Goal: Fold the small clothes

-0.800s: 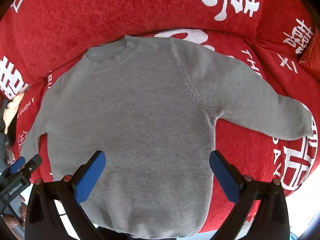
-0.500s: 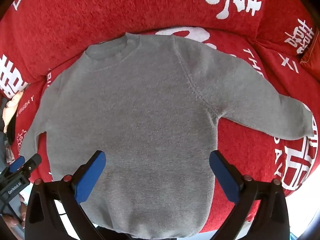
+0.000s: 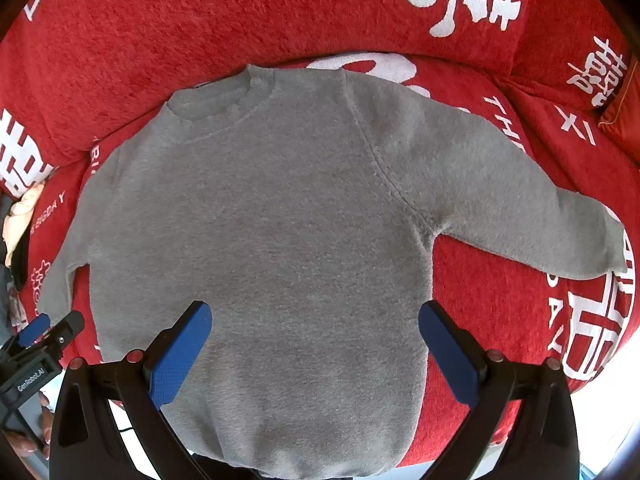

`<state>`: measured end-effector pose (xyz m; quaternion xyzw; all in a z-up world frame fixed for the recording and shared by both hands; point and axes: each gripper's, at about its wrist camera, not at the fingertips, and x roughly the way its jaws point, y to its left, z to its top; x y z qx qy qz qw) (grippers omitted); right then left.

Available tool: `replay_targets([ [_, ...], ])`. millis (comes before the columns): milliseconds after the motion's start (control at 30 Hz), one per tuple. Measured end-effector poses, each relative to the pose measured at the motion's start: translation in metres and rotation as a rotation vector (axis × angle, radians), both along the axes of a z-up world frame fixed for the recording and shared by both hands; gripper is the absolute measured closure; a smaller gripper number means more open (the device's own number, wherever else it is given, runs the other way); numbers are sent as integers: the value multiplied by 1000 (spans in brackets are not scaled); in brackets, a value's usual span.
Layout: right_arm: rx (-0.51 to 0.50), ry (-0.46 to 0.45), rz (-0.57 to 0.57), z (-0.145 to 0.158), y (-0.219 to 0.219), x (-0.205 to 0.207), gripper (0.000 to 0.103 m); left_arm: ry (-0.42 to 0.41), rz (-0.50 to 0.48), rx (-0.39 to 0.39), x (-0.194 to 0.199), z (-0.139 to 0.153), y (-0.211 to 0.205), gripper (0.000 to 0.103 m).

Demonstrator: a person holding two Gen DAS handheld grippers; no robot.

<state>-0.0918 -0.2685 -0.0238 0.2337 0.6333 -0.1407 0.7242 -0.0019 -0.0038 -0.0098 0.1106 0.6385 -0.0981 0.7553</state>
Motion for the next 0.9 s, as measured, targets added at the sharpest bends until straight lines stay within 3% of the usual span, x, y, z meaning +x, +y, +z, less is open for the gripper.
replay_targets([
  [533, 1, 2, 4, -1, 0, -1, 0, 6, 7, 55, 1, 0, 2, 0],
  [900, 12, -25, 9, 0, 5, 0, 0, 16, 17, 21, 1, 3, 6, 0],
])
